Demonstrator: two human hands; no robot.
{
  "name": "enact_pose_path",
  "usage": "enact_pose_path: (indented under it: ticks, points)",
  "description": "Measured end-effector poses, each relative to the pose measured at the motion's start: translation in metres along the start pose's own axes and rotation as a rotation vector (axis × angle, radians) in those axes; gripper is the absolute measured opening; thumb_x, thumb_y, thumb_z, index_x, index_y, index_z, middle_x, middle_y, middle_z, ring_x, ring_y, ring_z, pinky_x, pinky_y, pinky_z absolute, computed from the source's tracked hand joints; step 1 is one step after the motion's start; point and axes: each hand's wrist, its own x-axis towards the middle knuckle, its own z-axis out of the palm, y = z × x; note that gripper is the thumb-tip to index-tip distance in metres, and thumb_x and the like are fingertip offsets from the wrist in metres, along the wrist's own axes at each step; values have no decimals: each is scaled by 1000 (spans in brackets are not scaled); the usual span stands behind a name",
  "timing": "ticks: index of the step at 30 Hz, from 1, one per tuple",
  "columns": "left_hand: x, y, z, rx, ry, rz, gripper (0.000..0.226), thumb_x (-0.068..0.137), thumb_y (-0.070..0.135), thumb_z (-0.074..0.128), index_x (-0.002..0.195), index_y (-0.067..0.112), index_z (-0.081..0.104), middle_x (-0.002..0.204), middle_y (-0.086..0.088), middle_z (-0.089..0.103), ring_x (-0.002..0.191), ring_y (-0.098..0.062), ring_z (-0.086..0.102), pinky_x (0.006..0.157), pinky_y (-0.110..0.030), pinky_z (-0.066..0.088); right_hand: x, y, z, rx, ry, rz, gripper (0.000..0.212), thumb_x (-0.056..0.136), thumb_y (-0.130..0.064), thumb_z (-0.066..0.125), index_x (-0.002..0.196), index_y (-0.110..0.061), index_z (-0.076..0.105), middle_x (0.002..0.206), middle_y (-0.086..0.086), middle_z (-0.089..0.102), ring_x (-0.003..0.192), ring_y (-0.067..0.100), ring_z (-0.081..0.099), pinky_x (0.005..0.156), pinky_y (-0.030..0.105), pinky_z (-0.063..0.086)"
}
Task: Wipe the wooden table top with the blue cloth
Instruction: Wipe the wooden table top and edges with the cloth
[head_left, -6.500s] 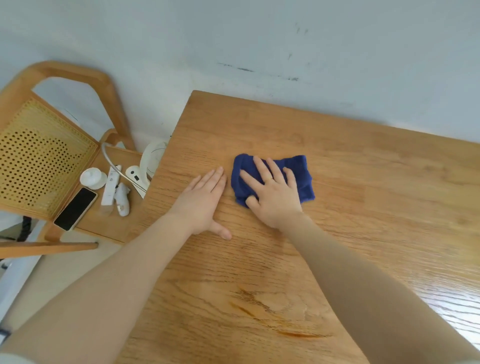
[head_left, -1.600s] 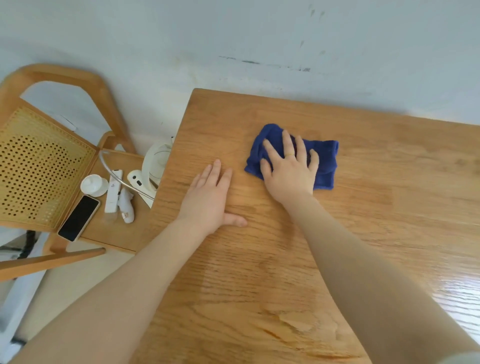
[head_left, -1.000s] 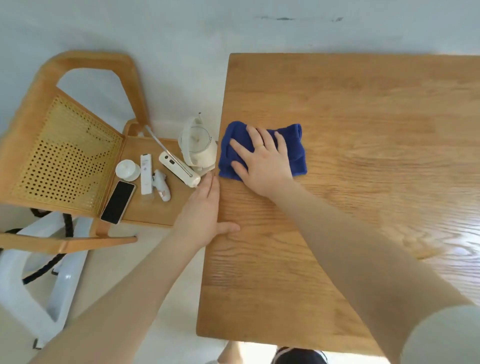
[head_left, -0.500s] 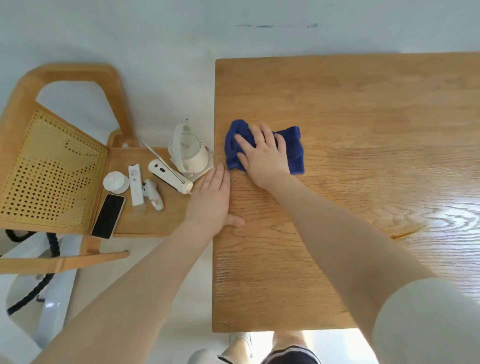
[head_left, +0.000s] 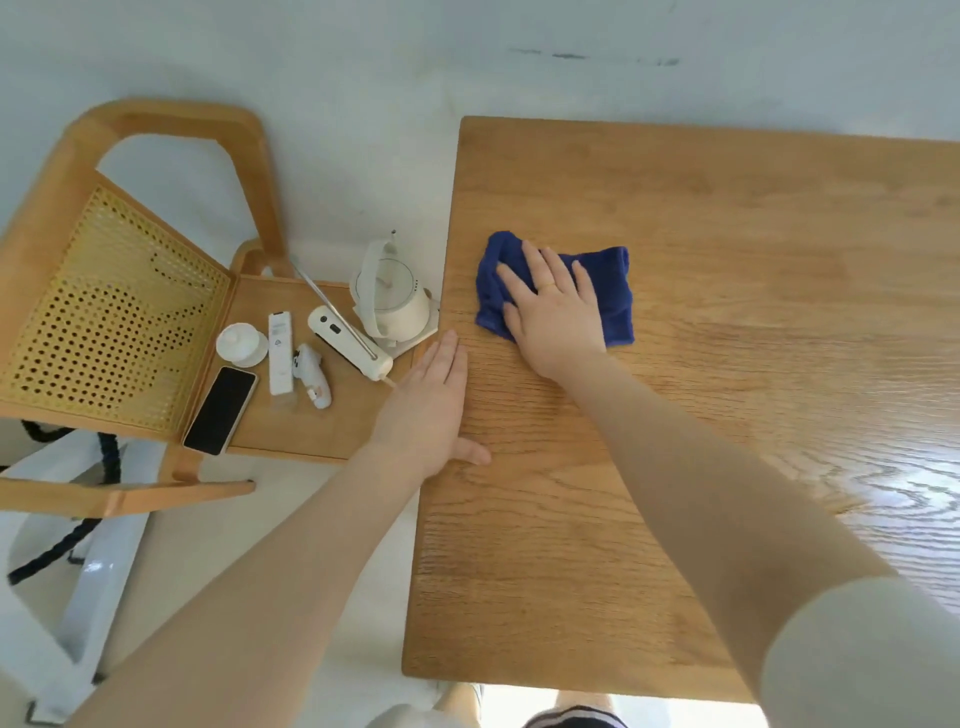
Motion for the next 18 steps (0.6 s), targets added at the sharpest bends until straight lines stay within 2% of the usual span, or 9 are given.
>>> enact_pose_path:
  ticks: [4,7,9,11,15,18]
  points:
    - [-4,4,-6,-35,-42,-35,124,67,51,74,148,7,-9,155,-5,-21,145,-19,-9,118,-30,3,-49,-2,5,40,-10,-76,48,98,-36,26,146,-29,25,158,7,6,145,24,4,115,42,0]
    - [-4,8,-10,-7,-61,-65,123,69,50,74,147,7,-10,155,-5,-22,144,-18,-11,118,-29,3,-94,10,6,72,-25,-230,52,92,-39,24,141,-28,38,154,10,24,141,28,24,113,42,11]
    - [-3,15,-12,41,-75,-91,122,70,49,73,147,6,-12,154,-8,-23,144,-19,-11,118,-29,2,-88,26,6,47,-35,-310,51,91,-39,26,138,-28,43,150,10,33,137,29,33,111,45,19]
    - [-3,23,-14,55,-88,-139,120,72,45,74,147,6,-11,154,-9,-23,144,-20,-11,118,-31,2,-63,41,2,37,-30,-275,52,93,-41,21,140,-29,39,153,8,27,140,27,26,113,44,16]
    - [-16,38,-7,56,29,-184,103,81,31,69,149,13,-7,155,-6,-21,144,-21,-11,116,-32,3,-11,62,-7,61,-30,-10,46,100,-37,24,146,-33,22,158,4,5,145,22,3,115,41,0]
    - [-29,58,3,-25,103,-178,76,90,9,49,150,16,2,157,-2,-14,145,-18,-5,116,-31,9,-40,63,-3,49,-35,-97,47,100,-37,23,146,-32,23,158,5,3,145,23,2,115,41,0]
